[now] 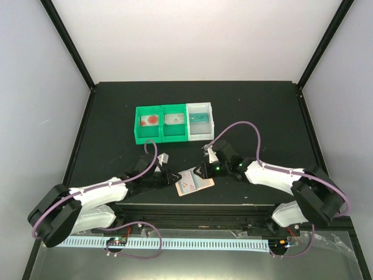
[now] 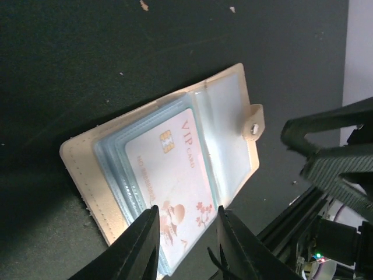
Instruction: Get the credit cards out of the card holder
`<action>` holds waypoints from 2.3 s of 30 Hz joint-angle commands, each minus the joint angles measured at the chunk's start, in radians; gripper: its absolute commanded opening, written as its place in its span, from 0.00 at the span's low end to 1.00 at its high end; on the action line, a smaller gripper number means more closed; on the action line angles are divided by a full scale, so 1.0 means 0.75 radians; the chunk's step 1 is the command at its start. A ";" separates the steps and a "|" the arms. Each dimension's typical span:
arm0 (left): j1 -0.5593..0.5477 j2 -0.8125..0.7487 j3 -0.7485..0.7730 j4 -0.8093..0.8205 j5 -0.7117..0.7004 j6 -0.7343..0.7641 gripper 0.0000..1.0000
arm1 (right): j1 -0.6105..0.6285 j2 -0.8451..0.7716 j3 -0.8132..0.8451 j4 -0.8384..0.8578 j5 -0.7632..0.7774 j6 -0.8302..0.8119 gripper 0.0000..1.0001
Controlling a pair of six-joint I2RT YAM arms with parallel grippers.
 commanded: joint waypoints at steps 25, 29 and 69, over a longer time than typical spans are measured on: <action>0.115 0.048 -0.007 -0.002 0.077 0.099 0.26 | 0.200 0.358 0.085 0.185 -0.134 0.126 0.20; 0.116 0.059 -0.017 0.008 0.108 0.112 0.25 | 0.199 0.315 0.066 0.160 -0.045 0.133 0.19; 0.111 0.055 0.039 -0.120 0.122 0.154 0.17 | 0.197 0.308 0.032 0.200 0.095 0.154 0.19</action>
